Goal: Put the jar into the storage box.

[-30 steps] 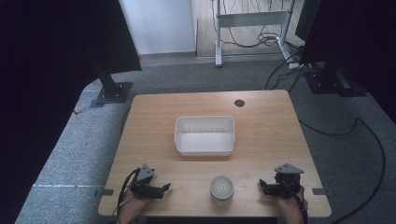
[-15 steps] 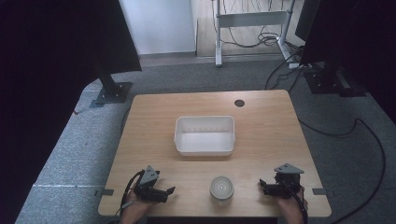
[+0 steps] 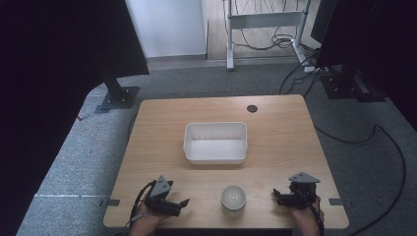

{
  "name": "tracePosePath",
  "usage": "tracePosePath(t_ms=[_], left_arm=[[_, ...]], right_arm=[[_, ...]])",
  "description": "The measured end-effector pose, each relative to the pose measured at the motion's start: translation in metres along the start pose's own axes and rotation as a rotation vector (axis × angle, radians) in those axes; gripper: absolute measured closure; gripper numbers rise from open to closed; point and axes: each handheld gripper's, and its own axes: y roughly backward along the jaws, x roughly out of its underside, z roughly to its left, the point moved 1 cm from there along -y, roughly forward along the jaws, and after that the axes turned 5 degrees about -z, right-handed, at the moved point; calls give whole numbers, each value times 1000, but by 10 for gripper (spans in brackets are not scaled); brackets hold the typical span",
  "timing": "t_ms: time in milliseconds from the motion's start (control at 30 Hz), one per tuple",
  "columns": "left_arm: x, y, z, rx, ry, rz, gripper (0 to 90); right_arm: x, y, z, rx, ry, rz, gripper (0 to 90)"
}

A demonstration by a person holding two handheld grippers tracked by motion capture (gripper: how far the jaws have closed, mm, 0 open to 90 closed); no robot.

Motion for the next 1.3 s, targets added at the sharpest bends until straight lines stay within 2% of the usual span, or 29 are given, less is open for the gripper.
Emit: tracePosePath(t_ms=[467, 867, 1100, 1300], left_arm=[[-14, -7, -25, 79, -58, -19, 41], [-27, -21, -49, 151, -109, -26, 23], [-34, -28, -60, 182, -111, -38, 13], [-39, -34, -69, 206, -132, -42, 12]], right_arm=[[0, 0, 0, -1, 1, 0, 28], [0, 0, 0, -4, 3, 0, 28], [0, 0, 0, -4, 3, 0, 28], [0, 0, 0, -5, 4, 0, 29]])
